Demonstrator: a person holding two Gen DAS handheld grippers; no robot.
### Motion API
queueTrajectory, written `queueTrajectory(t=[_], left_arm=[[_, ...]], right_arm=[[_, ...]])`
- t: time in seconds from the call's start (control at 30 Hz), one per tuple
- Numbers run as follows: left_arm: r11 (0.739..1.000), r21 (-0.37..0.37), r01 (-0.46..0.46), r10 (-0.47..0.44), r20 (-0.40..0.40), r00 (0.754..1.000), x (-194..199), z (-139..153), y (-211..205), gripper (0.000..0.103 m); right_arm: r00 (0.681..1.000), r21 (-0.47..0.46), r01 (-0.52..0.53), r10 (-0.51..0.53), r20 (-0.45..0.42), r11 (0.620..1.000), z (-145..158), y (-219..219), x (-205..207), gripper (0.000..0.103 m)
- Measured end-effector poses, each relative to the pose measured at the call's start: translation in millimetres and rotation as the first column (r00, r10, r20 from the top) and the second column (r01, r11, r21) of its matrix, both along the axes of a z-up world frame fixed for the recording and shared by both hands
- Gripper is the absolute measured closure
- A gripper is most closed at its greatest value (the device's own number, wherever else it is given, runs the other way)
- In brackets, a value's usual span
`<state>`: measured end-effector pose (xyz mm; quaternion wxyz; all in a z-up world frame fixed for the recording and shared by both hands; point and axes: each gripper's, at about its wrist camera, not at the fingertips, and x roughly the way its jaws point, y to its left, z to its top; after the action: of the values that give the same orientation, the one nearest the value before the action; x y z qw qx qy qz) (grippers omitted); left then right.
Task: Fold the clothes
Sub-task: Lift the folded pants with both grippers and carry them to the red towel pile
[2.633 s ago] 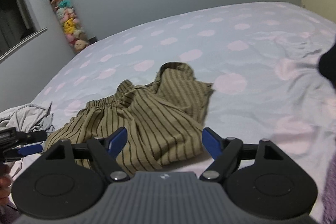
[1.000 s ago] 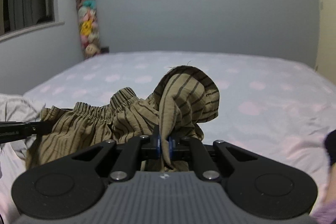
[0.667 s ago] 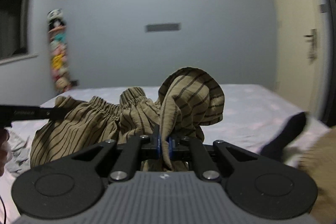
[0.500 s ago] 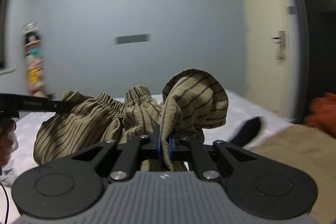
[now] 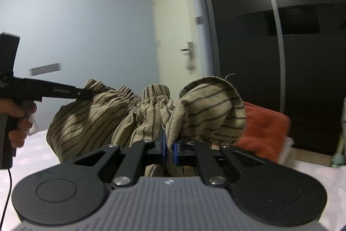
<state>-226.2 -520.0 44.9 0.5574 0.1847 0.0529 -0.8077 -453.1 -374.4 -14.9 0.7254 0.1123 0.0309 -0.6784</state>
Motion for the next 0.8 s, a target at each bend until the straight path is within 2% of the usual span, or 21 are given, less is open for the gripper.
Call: queueTrajectory(t=[0.17, 0.3, 0.37, 0.57, 0.7, 0.8], left_arm=[[0.996, 0.056, 0.071, -0.075, 0.076, 0.994, -40, -34, -49, 0.101], [0.99, 0.103, 0.099, -0.108, 0.084, 0.991, -56, -67, -80, 0.101], [0.986, 0.125, 0.107, -0.119, 0.088, 0.989, -64, -83, -92, 0.101], [0.979, 0.182, 0.088, -0.106, 0.088, 0.991, -65, -121, -127, 0.102], [0.973, 0.213, 0.091, -0.116, 0.105, 0.988, -63, -142, -137, 0.102], [0.969, 0.23, 0.09, -0.121, 0.125, 0.985, -66, -157, -144, 0.101]], right_arm=[[0.996, 0.044, 0.09, -0.091, 0.01, 0.995, -20, -28, -18, 0.095], [0.988, 0.083, 0.155, -0.153, -0.029, 0.984, -41, -58, -19, 0.094], [0.986, 0.127, 0.168, -0.166, -0.021, 0.978, -54, -73, -26, 0.094], [0.978, 0.22, 0.205, -0.208, -0.012, 0.954, -93, -105, -42, 0.094], [0.976, 0.261, 0.215, -0.219, -0.015, 0.941, -131, -95, -51, 0.094], [0.976, 0.282, 0.209, -0.217, -0.004, 0.936, -141, -103, -57, 0.093]])
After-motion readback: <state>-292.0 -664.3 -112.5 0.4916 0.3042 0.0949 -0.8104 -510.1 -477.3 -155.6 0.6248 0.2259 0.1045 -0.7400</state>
